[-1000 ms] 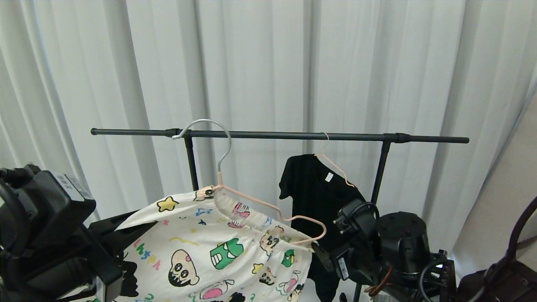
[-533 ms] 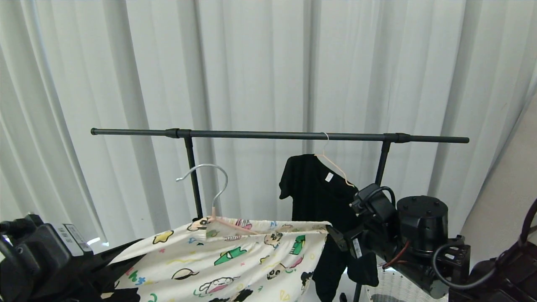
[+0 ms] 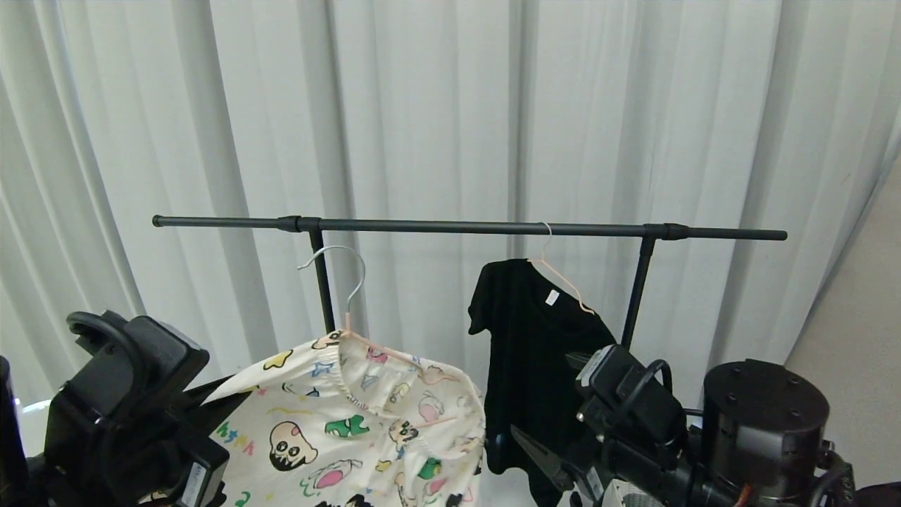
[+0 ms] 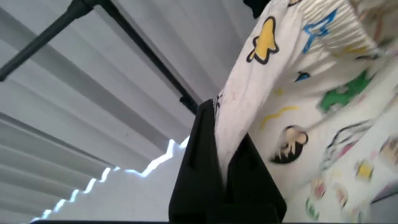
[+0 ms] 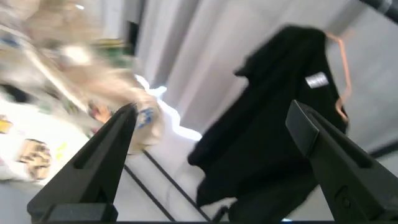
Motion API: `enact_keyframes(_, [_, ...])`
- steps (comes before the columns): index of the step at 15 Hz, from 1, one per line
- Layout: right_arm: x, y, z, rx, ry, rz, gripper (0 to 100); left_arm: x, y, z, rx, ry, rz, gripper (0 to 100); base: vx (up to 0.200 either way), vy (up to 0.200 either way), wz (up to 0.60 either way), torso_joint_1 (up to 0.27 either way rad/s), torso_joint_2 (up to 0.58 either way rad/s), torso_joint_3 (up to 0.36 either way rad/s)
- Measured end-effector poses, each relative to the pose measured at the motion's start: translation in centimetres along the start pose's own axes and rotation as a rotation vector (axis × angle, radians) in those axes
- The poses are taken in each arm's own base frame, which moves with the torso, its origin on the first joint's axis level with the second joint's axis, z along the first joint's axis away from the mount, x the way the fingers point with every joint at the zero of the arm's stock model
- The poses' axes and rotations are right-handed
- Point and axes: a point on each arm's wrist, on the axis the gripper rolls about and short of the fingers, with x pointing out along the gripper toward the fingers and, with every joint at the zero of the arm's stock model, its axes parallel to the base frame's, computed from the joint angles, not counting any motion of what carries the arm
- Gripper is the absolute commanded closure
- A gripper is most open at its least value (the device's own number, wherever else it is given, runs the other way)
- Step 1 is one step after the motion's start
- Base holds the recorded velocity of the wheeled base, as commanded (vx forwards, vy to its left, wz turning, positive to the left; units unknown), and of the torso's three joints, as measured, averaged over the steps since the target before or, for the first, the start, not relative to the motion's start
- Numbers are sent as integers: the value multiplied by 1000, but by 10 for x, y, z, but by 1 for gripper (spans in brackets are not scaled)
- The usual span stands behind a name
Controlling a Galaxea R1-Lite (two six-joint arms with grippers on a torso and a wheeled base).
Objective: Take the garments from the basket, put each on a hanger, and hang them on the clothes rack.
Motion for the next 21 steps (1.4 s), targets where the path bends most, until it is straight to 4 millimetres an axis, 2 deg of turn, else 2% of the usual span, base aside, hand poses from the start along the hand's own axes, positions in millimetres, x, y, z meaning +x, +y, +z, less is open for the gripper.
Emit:
enact_keyframes(4, [-7, 5, 7, -38, -47, 99, 0, -3, -13, 13, -85, -102, -86, 100, 0, 0, 0, 0, 0, 0])
enact_keyframes(9, [-12, 7, 9, -67, -21, 234, 0, -19, -40, -3, 42, -140, -269, 100, 0, 0, 0, 0, 0, 0])
enact_keyframes(11, [-21, 9, 6, -68, 78, 365, 0, -27, -48, -5, 107, -177, -338, 100, 0, 0, 0, 0, 0, 0])
enact_keyframes(14, [-29, 9, 22, -46, 140, 536, 0, -33, -50, -4, 134, -216, -365, 100, 0, 0, 0, 0, 0, 0])
enact_keyframes(17, [-26, 7, 40, -17, 115, 565, 0, -37, -48, -3, 154, -252, -361, 100, 0, 0, 0, 0, 0, 0])
enact_keyframes(21, [-15, 9, 40, 44, 148, 562, 0, -41, -44, 0, 142, -283, -355, 100, 0, 0, 0, 0, 0, 0])
